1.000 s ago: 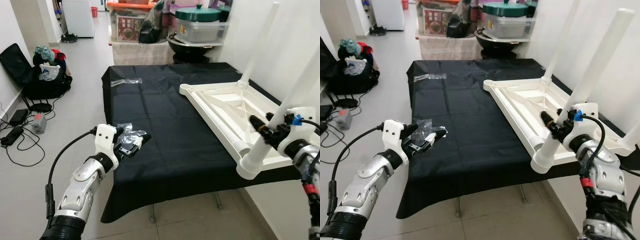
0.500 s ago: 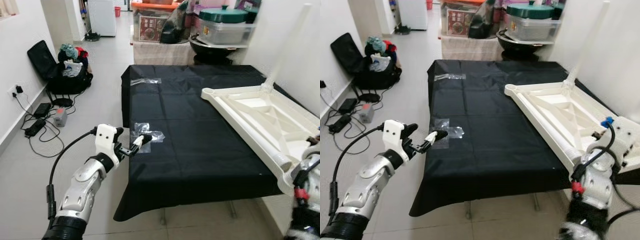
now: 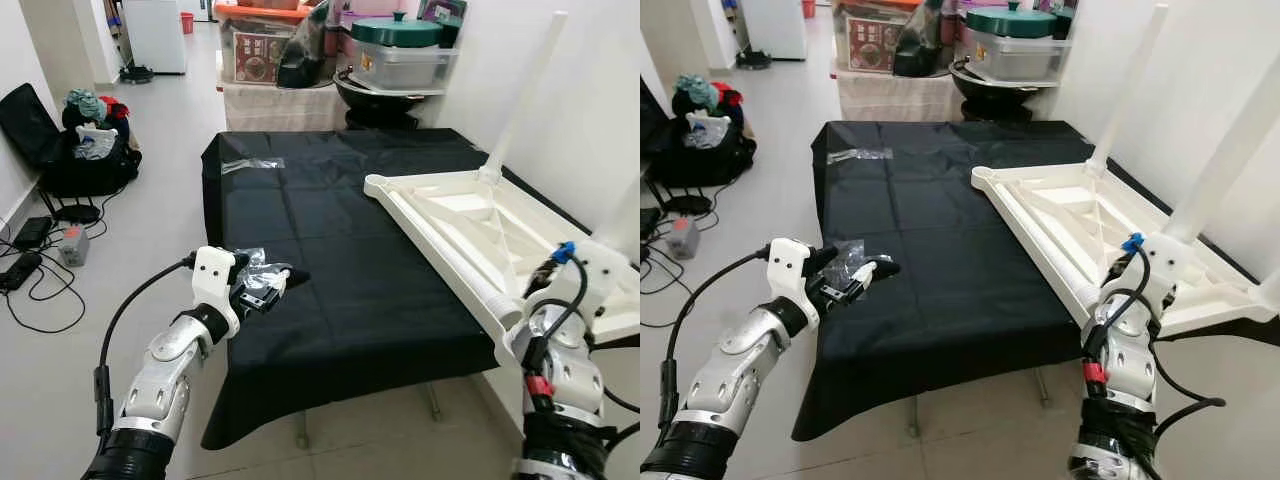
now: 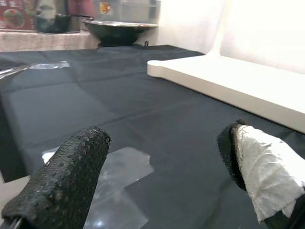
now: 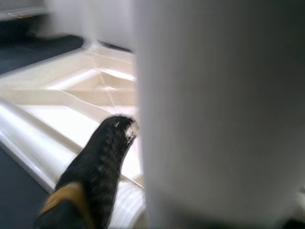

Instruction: Building children table

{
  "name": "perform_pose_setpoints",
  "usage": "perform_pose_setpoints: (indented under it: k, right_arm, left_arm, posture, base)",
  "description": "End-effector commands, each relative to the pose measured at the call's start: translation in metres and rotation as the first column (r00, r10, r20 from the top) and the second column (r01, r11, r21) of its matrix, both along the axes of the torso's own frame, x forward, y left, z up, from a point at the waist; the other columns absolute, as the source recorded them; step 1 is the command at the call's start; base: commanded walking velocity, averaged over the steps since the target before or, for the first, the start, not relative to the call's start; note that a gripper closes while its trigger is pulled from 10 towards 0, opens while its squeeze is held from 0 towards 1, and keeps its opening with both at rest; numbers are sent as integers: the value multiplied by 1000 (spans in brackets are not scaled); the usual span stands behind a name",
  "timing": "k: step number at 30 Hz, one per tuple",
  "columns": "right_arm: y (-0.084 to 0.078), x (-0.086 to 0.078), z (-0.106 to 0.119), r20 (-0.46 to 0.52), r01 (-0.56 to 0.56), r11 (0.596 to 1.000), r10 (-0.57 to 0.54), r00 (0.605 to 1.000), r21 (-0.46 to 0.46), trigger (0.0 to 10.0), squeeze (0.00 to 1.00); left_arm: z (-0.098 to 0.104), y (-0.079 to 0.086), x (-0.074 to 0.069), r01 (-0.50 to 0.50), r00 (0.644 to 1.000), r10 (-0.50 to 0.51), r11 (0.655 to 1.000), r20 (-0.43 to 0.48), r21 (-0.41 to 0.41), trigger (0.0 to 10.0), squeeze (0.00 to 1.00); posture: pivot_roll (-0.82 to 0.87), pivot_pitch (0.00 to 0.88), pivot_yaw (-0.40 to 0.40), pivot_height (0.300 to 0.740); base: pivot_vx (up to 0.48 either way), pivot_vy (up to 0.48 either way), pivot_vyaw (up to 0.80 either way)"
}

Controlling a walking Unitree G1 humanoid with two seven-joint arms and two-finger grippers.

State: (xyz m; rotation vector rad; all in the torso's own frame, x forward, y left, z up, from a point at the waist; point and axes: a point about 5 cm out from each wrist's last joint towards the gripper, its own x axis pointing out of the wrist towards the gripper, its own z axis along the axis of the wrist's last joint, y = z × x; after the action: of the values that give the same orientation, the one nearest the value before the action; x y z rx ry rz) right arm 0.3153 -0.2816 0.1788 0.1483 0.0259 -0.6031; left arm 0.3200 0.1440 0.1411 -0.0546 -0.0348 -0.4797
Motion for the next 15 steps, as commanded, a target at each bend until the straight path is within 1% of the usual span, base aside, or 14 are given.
perform_pose_setpoints:
  k: [1, 2, 4, 5, 6, 7, 8, 10, 11, 12, 13, 14, 15]
  right_arm:
    - [4, 8, 19, 91, -135, 991, 133, 987, 9, 10000, 1000]
    - [6, 9, 25, 116, -203, 979, 201, 973, 10, 10000, 0]
    - [6, 9, 25, 116, -203, 979, 201, 973, 10, 10000, 0]
    - [8, 9, 30, 141, -287, 958, 283, 949, 5, 10000, 0]
    - [8, 6, 37, 166, -401, 916, 400, 902, -28, 10000, 0]
    - [8, 6, 37, 166, -401, 916, 400, 902, -28, 10000, 0]
    - [8, 4, 41, 177, -474, 879, 476, 861, -56, 10000, 0]
    - [8, 4, 41, 177, -474, 879, 476, 861, -56, 10000, 0]
    - [7, 2, 45, 187, -553, 830, 557, 809, -73, 10000, 0]
    - [7, 2, 45, 187, -553, 830, 557, 809, -73, 10000, 0]
    - [2, 3, 47, 167, -590, 801, 598, 784, -98, 10000, 0]
    - [-1, 4, 47, 151, -603, 790, 613, 775, -110, 10000, 0]
    - [-1, 4, 47, 151, -603, 790, 613, 775, -110, 10000, 0]
  left_arm:
    - [-3, 2, -2, -7, 1000, 7, 1000, -5, 9, 10000, 0]
    - [-3, 3, -2, -7, 1000, 7, 1000, -6, 10, 10000, 0]
    - [-3, 3, -2, -7, 1000, 7, 1000, -6, 10, 10000, 0]
    - [-3, 5, -1, -12, 1000, 12, 1000, -5, 14, 10000, 0]
    - [0, 6, 0, -9, 1000, 9, 1000, 2, 17, 10000, 0]
    - [0, 6, 0, -9, 1000, 9, 1000, 2, 17, 10000, 0]
    - [2, 6, 2, -6, 1000, 6, 1000, 8, 19, 10000, 0]
    - [2, 6, 2, -6, 1000, 6, 1000, 8, 19, 10000, 0]
    - [4, 7, 3, -4, 1000, 4, 1000, 11, 20, 10000, 0]
    - [4, 7, 3, -4, 1000, 4, 1000, 11, 20, 10000, 0]
    - [3, 6, 3, -3, 1000, 3, 1000, 11, 22, 10000, 0]
    - [3, 6, 4, -4, 1000, 4, 1000, 10, 23, 10000, 0]
    - [3, 6, 4, -4, 1000, 4, 1000, 10, 23, 10000, 0]
  posture:
    - [0, 0, -92, 740]
    - [-2, 0, -92, 740]
    - [-2, 0, -92, 740]
    - [-2, 0, -88, 740]
    - [-1, 0, -85, 740]
    - [-1, 0, -85, 740]
    - [-1, 0, -86, 740]
    - [-1, 0, -86, 740]
    - [-4, 0, -85, 740]
    - [-4, 0, -85, 740]
    - [-4, 0, -85, 740]
    - [-4, 0, -85, 740]
    - [-4, 0, -85, 740]
  base:
    - [0, 0, 0]
    - [0, 0, 0]
    - [0, 0, 0]
    - [0, 0, 0]
    - [0, 0, 0]
    - [0, 0, 0]
    - [0, 0, 0]
    - [0, 0, 0]
    - [0, 0, 0]
    - [0, 0, 0]
    - [0, 0, 0]
    - [0, 0, 0]
    - [0, 0, 0]
